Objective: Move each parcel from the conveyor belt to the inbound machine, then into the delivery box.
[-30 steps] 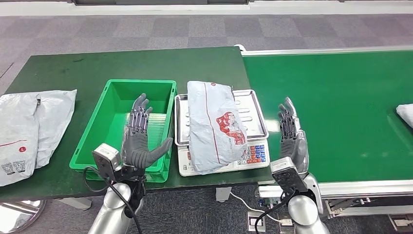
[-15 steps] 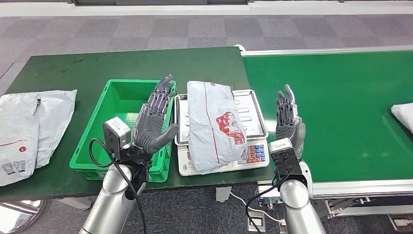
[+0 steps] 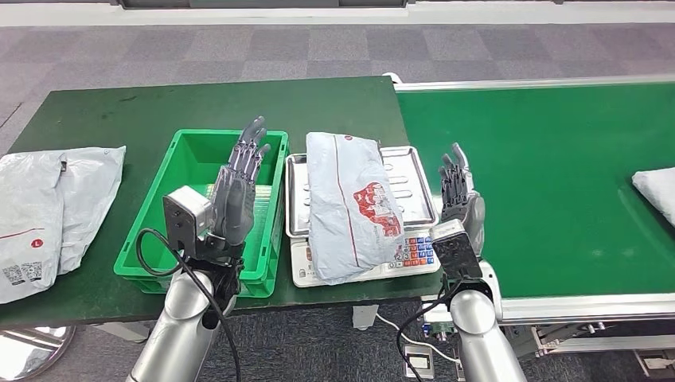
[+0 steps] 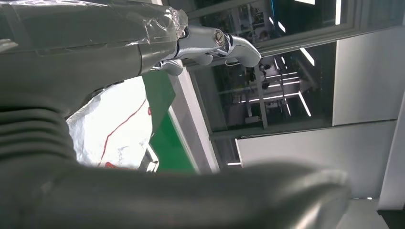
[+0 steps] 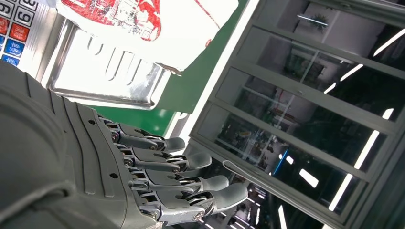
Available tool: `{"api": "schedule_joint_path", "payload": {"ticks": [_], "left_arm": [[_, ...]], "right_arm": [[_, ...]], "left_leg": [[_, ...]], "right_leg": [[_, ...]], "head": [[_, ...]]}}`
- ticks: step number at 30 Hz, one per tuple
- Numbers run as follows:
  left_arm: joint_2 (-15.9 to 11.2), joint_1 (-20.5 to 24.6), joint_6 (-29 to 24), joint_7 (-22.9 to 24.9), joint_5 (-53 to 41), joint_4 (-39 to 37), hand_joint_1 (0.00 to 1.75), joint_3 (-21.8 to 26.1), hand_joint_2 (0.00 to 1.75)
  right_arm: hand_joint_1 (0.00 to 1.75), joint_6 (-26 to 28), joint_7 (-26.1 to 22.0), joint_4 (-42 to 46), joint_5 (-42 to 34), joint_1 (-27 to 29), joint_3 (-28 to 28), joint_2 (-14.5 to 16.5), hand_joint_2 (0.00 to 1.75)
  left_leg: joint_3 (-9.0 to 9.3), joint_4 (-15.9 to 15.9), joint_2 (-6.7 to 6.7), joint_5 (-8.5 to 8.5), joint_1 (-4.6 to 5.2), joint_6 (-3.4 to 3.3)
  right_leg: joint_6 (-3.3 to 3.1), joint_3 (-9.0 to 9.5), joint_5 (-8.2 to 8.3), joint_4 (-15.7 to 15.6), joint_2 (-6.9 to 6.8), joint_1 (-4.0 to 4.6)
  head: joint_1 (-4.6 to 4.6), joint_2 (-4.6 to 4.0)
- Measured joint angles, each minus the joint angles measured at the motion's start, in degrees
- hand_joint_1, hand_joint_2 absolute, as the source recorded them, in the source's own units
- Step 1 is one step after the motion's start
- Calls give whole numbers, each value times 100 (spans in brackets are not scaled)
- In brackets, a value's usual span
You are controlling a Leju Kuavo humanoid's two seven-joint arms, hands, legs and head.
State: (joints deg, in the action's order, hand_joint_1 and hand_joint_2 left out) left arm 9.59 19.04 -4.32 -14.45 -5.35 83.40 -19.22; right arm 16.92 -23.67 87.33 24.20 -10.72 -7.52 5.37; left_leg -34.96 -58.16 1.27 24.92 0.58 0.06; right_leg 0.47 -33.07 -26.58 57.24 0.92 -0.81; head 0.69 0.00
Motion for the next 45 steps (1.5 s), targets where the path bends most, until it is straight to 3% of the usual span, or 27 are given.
{"api": "schedule_joint_path", "payload": {"ticks": [8, 24, 27, 31, 35, 39, 45], "left_arm": [[-40, -62, -593, 223, -482, 133, 0, -26, 0], [-143, -379, -537, 345, -401, 561, 0, -135, 0], [-142, -501, -416, 351, -10, 738, 0, -138, 0], [-123, -718, -292, 395, 602, 822, 0, -142, 0], [-88, -725, 154, 127, 941, 446, 0, -155, 0], [6, -576, 530, -706, 1080, -645, 0, -136, 175], [215, -138, 1093, -1113, 780, -1683, 0, -117, 175]], "right_arm": [[0, -54, 13, -61, 23, -39, 0, 64, 0], [0, -96, 183, -82, 118, -44, 1, 162, 0], [0, -81, 153, -7, 111, 66, 52, 162, 0], [0, 3, -28, 183, 29, 303, 194, 158, 175], [0, -8, -315, 356, -176, 474, 401, 62, 175], [0, -110, -499, 424, -363, 493, 638, -143, 175], [0, 130, -578, 571, -426, 582, 970, -367, 175]], "left_leg": [[0, 0, 0, 0, 0, 0], [0, 0, -1, 0, 0, 0], [0, 0, 0, 1, 0, -1], [-2, 0, -2, 4, 0, -2], [-1, 0, -1, 7, 3, -5], [-1, -1, -7, 6, 5, -7], [-2, -5, -1, 1, 7, -13]], "right_leg": [[0, -1, 0, 0, 0, 1], [-1, -3, -1, 0, 1, 0], [-2, -3, -3, -1, 1, 0], [-2, -7, -5, -3, 1, 0], [-2, -5, -9, -6, 0, -3], [5, -4, -2, -6, 1, -4], [10, -4, 4, -7, -2, -6]], "head": [[-1, 0], [1, 0], [1, 0], [0, 0], [0, 0], [-1, 0], [-1, 0]]}}
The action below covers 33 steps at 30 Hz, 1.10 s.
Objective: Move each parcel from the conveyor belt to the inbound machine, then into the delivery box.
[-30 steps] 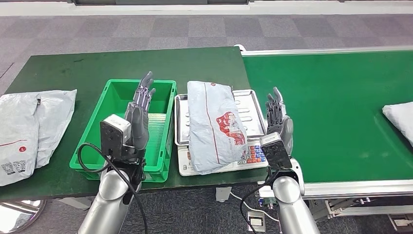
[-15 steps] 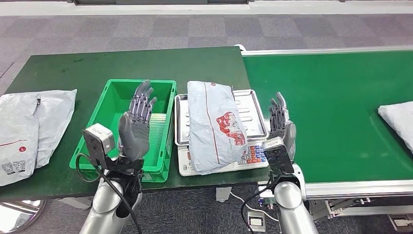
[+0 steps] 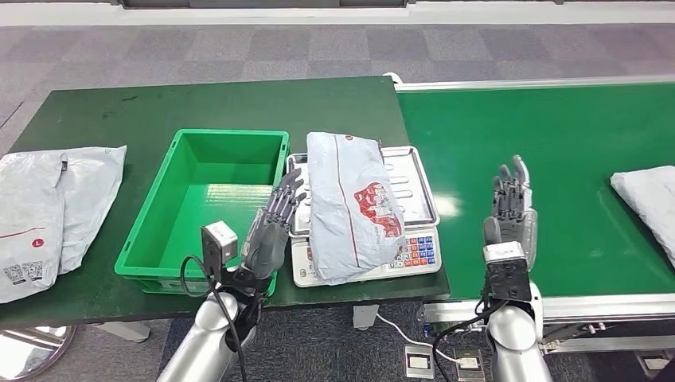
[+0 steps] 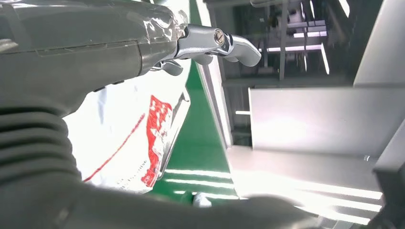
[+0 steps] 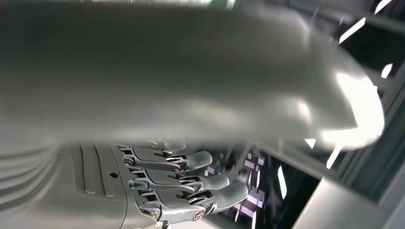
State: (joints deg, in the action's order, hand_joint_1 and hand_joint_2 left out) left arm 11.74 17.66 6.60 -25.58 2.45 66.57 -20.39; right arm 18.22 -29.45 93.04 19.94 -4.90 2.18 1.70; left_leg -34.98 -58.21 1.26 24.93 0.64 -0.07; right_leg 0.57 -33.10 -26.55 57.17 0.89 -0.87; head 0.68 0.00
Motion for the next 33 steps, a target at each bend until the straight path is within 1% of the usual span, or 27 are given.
{"api": "schedule_joint_path", "payload": {"ticks": [4, 9, 19, 33], "left_arm": [[158, 376, 60, -65, -86, -491, 0, 0, 175], [247, 551, 90, -104, -121, -793, 0, 0, 175], [292, 642, 122, -126, -120, -1039, 0, 0, 175], [309, 652, 122, -126, -120, -1136, 0, 0, 175]], "right_arm": [[0, 89, -39, 182, -75, 134, 262, -89, 175], [0, 94, -43, 280, -87, 208, 402, -127, 175], [0, 95, -43, 337, -88, 255, 465, -153, 175], [0, 94, -43, 341, -88, 272, 508, -153, 175]], "left_leg": [[-1, 0, -4, 2, 1, 1], [-1, 1, -12, 3, 1, 2], [-1, 2, -11, 3, 0, 2], [-1, 2, -11, 3, 0, 2]], "right_leg": [[1, 1, 1, 1, 5, 0], [1, -4, 0, 1, 8, 1], [1, -2, 0, 2, 8, 1], [1, -3, 0, 2, 8, 1]], "head": [[-1, 0], [-1, 0], [-1, 0], [-1, 0]]}}
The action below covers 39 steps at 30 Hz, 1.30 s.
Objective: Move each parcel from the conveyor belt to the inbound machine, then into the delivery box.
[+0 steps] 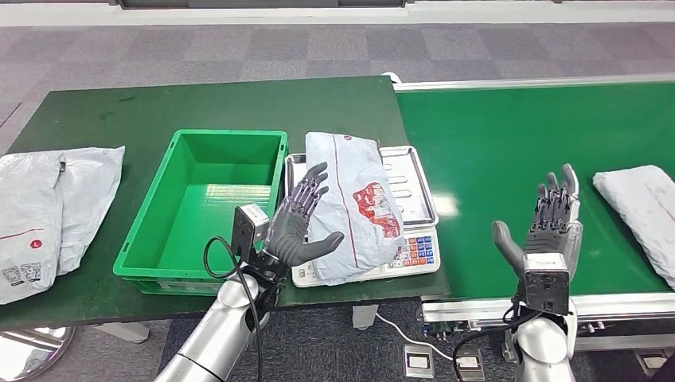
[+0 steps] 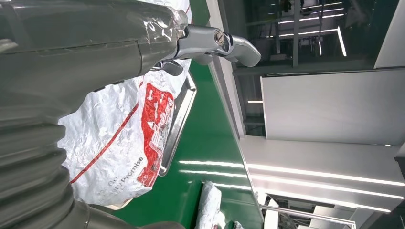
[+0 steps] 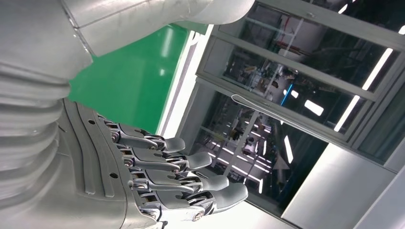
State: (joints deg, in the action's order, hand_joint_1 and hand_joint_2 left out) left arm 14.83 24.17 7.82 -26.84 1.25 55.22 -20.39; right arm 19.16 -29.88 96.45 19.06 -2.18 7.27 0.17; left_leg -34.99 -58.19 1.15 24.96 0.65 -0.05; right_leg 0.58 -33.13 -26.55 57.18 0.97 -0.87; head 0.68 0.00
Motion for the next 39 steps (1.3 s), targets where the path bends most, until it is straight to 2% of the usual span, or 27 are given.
{"api": "schedule_joint_path", "payload": {"ticks": [39], "left_arm": [[3, 20, 0, 0, 0, -31, 0, 0, 175]], "right_arm": [[0, 1, 0, 0, 0, 2, 8, 0, 175]], "left_leg": [[0, 0, 0, 0, 0, 0]], "right_leg": [[0, 0, 0, 0, 0, 0]], "head": [[0, 0]]}}
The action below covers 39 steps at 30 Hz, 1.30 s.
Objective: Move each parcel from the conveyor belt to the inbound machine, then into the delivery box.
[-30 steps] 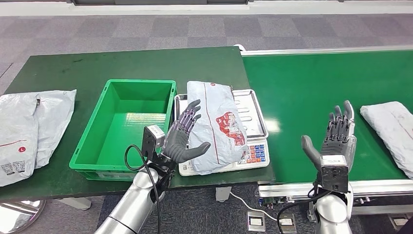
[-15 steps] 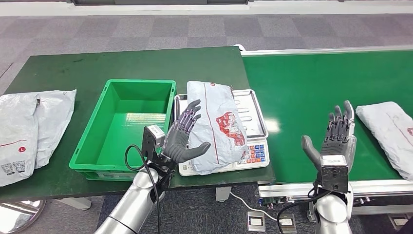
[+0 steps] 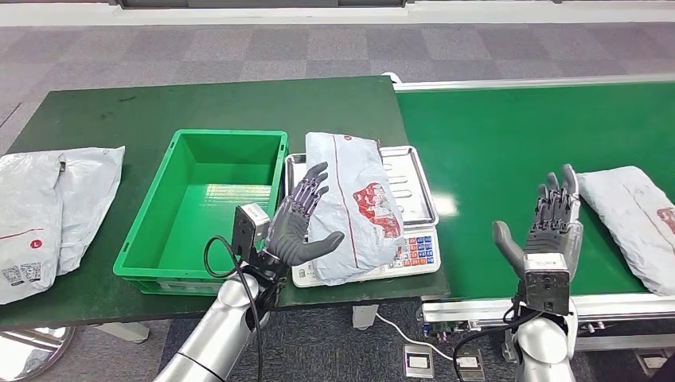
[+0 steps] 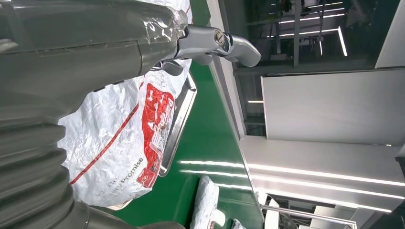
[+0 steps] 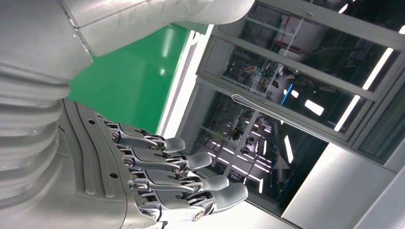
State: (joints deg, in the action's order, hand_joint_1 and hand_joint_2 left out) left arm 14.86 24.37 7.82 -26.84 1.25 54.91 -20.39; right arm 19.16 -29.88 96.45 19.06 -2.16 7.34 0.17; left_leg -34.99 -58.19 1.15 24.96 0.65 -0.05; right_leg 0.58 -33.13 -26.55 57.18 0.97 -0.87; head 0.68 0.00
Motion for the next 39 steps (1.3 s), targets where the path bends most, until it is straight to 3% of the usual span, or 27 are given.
{"api": "schedule_joint_path", "payload": {"ticks": [10, 12, 14, 16, 18, 20, 25, 39], "left_arm": [[-1, 0, 0, 4, -3, -1, 0, 0, 175], [0, 110, -9, 201, -215, -102, 0, -33, 175], [33, 590, -61, 1019, -1120, -704, 0, -287, 175], [90, 1180, -112, 2167, -2731, -1535, 0, -773, 175], [162, 1513, -128, 2651, -4055, -2087, 0, -1176, 175], [225, 1724, -154, 2542, -4367, -2474, 0, -1406, 175], [278, 2041, -192, 2434, -4101, -2990, 0, -1709, 175], [345, 2255, -192, 2433, -4092, -3352, 0, -1901, 175]], "right_arm": [[0, -3, 1, 0, 0, 1, 0, 0, 175], [0, -135, 52, 0, 69, -2, 0, 21, 175], [0, -390, 160, -9, 362, -35, -2, 153, 175], [0, -500, 237, -39, 717, -73, -52, 380, 175], [0, -458, 272, -78, 860, -68, -118, 548, 175], [0, -423, 288, -106, 871, -60, -136, 618, 175], [0, -413, 289, -131, 870, -60, -136, 695, 175], [0, -413, 289, -131, 870, -60, -136, 732, 175]], "left_leg": [[0, 0, 0, 0, 0, 0], [-1, 0, 1, -1, 0, -1], [-6, 1, 7, -7, -1, -5], [-5, 2, 8, -11, -1, -4], [1, 3, 2, -12, 0, -1], [2, 3, 2, -13, 0, -1], [5, 3, 8, -12, 0, -3], [29, 3, 8, -14, 0, -4]], "right_leg": [[0, 0, 0, 0, 0, 0], [0, -7, -1, -1, 0, 0], [1, -10, 0, 0, -5, 1], [-2, -1, 4, 3, -7, 1], [-5, 4, 9, 5, -1, 1], [-5, 7, 10, 5, 0, 1], [-4, 14, 6, 3, -8, 1], [-5, 39, 7, 3, -10, 2]], "head": [[0, 0], [0, 0], [-2, 0], [-2, 0], [0, 0], [0, 0], [0, 0], [0, 0]]}}
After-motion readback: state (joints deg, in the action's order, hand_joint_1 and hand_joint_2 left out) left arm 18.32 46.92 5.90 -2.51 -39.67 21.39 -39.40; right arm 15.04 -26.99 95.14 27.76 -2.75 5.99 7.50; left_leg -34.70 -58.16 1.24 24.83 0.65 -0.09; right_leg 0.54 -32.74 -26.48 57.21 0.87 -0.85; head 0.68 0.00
